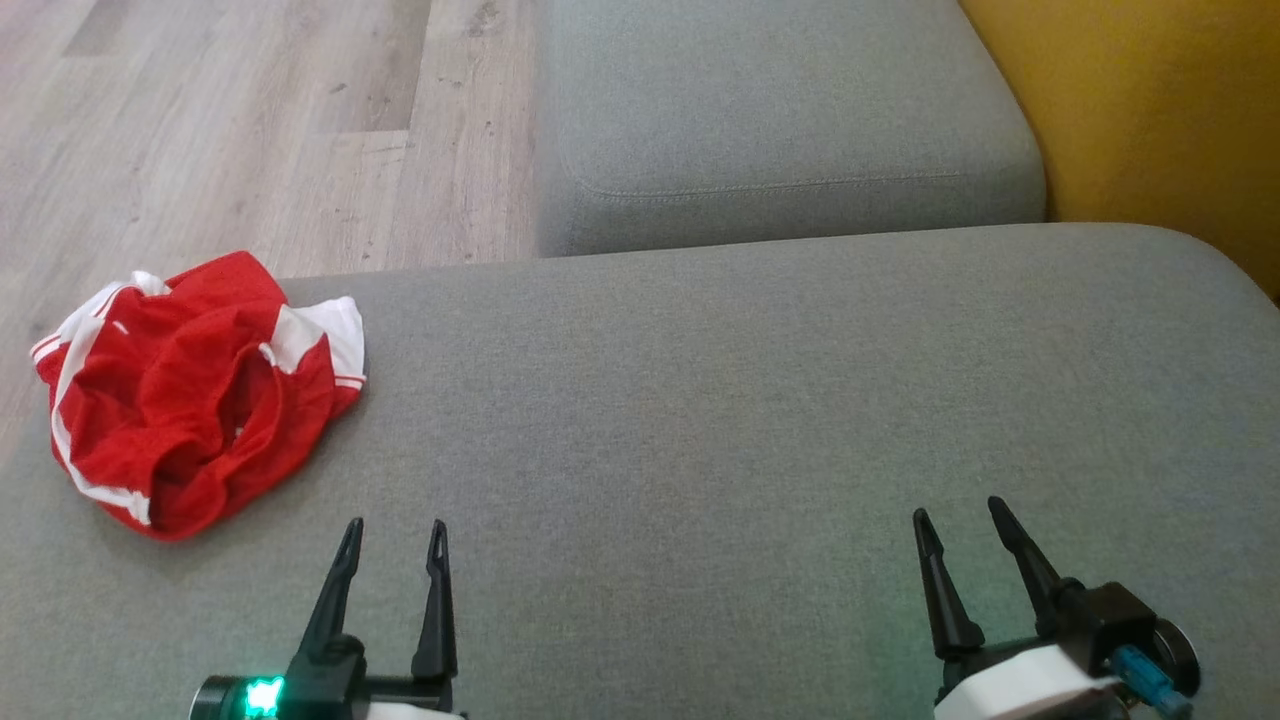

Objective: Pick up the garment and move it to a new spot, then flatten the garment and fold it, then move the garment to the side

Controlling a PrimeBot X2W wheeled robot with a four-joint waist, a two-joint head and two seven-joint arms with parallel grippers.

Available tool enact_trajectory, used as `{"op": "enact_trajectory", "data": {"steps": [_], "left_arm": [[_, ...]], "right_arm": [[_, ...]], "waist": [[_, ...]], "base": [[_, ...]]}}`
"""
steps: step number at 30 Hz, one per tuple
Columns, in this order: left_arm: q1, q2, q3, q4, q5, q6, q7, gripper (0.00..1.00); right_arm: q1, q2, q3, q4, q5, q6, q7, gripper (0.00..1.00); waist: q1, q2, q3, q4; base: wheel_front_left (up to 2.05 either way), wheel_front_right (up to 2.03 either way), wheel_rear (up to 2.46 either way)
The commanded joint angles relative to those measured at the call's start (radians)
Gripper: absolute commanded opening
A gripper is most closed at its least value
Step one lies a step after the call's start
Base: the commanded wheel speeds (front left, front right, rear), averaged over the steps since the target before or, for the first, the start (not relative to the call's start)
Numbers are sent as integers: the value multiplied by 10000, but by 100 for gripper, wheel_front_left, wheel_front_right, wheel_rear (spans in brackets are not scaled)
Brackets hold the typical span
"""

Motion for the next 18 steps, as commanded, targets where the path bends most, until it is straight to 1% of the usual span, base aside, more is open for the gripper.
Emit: {"op": "enact_trajectory", "data": {"steps": [1,6,9,13,18], "left_arm": [[-381,45,274,-301,71,66,-97,100],[-420,39,264,-226,68,35,-97,100],[-547,35,190,-174,107,24,-97,100],[-619,31,166,-199,133,57,-97,100],[-583,77,303,-218,137,96,-97,100]], "right_arm": [[-347,-99,233,-288,-60,-7,-120,100],[-342,-99,143,-271,-51,-7,-120,100],[-282,-99,45,-293,-55,-7,-120,100],[-102,-99,-36,-314,1,-7,-120,100],[-118,-99,39,-333,119,-7,-120,100]], "waist": [[-1,-1,5,2],[-1,-1,44,71],[-1,-1,79,334],[-1,-1,64,1021],[-1,-1,77,2169]], "base": [[0,0,0],[0,0,0],[0,0,0],[0,0,0],[0,0,0]]}}
